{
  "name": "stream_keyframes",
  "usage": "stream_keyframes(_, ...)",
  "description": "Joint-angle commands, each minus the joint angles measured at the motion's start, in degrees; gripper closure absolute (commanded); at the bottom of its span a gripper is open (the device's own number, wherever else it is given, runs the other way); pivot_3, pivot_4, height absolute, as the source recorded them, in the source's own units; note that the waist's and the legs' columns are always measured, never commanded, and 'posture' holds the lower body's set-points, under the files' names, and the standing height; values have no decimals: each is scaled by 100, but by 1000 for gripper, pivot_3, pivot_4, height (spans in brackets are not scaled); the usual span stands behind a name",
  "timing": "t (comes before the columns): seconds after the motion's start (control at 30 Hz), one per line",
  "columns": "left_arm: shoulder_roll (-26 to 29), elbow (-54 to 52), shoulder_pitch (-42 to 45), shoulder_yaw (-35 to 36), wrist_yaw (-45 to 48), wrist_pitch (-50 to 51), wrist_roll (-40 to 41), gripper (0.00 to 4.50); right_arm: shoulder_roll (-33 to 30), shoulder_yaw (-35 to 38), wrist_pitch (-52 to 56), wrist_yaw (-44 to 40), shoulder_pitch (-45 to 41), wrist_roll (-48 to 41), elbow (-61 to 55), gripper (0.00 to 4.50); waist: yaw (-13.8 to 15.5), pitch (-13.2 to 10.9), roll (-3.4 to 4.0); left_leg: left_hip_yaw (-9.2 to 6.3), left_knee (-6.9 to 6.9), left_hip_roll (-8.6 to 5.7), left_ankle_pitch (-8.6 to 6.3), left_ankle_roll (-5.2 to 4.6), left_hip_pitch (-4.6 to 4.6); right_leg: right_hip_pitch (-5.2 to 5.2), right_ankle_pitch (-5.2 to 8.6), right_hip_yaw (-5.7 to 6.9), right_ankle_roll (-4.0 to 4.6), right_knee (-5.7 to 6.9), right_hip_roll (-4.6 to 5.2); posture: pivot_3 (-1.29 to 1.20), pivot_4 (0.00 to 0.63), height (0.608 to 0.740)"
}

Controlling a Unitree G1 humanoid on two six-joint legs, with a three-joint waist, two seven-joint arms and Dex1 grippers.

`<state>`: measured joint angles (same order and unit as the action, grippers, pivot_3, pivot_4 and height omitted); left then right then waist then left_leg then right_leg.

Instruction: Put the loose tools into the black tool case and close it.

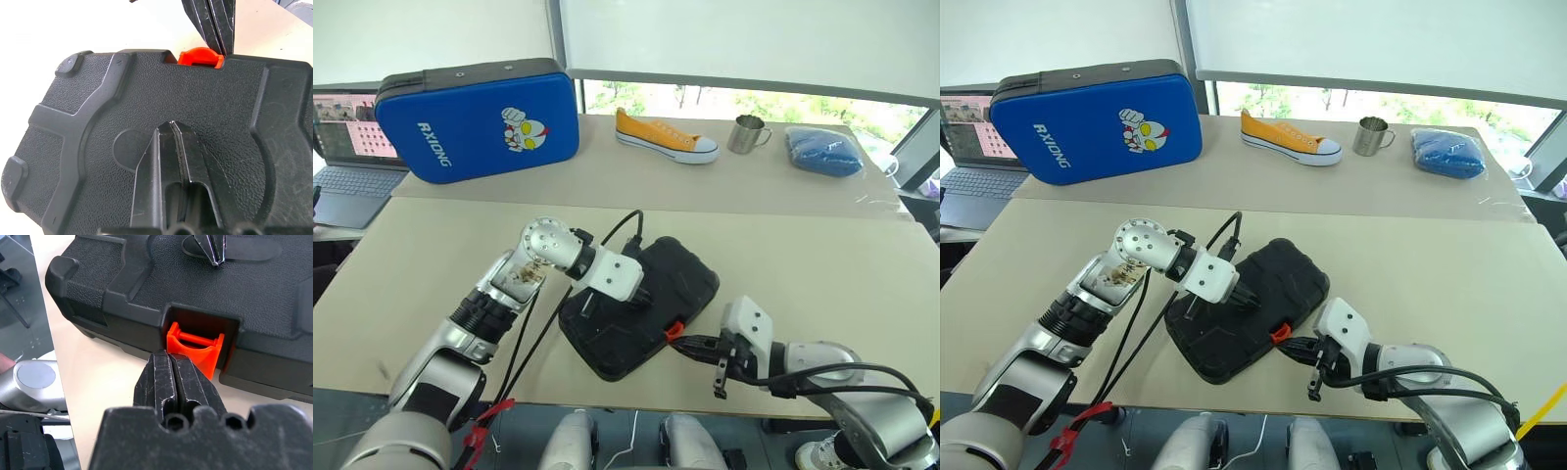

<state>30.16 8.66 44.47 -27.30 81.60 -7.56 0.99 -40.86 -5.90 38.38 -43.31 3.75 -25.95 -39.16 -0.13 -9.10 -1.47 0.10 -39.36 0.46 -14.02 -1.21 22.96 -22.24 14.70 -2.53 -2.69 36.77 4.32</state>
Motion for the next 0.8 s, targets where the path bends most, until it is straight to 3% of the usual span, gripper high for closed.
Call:
stream_keyframes(0.03, 15, 179, -198, -262, 38, 90, -290, 4500, -18, 223, -301, 16, -45, 52, -51, 4460, 0, 0, 0, 0, 0, 0, 0, 0, 0, 0, 0, 0, 0, 0, 0, 0, 150, 740)
stream_keyframes(0.1, 152, 72, -261, -122, 125, 417, -112, 4500, -126, 662, -199, -136, 126, -276, -160, 3909, 0, 0, 0, 0, 0, 0, 0, 0, 0, 0, 0, 0, -1, 0, 1, 0, 150, 740)
stream_keyframes(0.2, 387, -243, -388, 205, 266, 1186, 335, 3834, -381, 1305, -126, -502, 403, -752, -310, 3038, -26, 0, 0, 0, 0, 6, 0, 0, 4, -2, 0, -1, 0, 1, 3, 0, 150, 740)
stream_keyframes(0.37, 1197, -769, -704, 1028, 366, 2378, 1095, 2058, -946, 2596, -107, -1321, 885, -1470, -302, 1334, -98, -2, 1, 2, 16, 28, 0, -1, -5, -4, 2, -3, 5, 0, -10, 0, 150, 740)
stream_keyframes(0.5, 2589, -1064, -1183, 2423, 666, 4089, 2273, 628, -1566, 3968, 210, -2277, 1130, -2266, 120, 1, -164, -29, -6, 7, 38, 37, 0, 0, -9, -15, 7, -6, 13, 2, -16, 0, 150, 740)
stream_keyframes(0.57, 2999, -1163, -1350, 2875, 615, 4522, 2584, 42, -1807, 4358, 442, -2537, 1140, -2592, 337, 0, -144, -40, -15, 1, 39, 41, 0, 0, -7, -17, 9, 0, 15, 2, -19, 0, 150, 740)
stream_keyframes(0.7, 3553, -1250, -1776, 3655, 620, 5039, 3021, 42, -2189, 4690, 740, -2911, 997, -2993, 684, 0, -24, -42, -16, 4, 39, 29, 0, 1, -7, -8, 10, 7, 14, -9, 8, 0, 150, 740)
stream_keyframes(0.8, 3643, -1480, -2199, 3939, 459, 4866, 3044, 42, -2310, 4519, 824, -2906, 712, -3188, 837, 0, -9, -44, -18, 8, 39, 29, 0, 2, -2, -9, 11, 6, 12, -15, 10, 0, 150, 740)
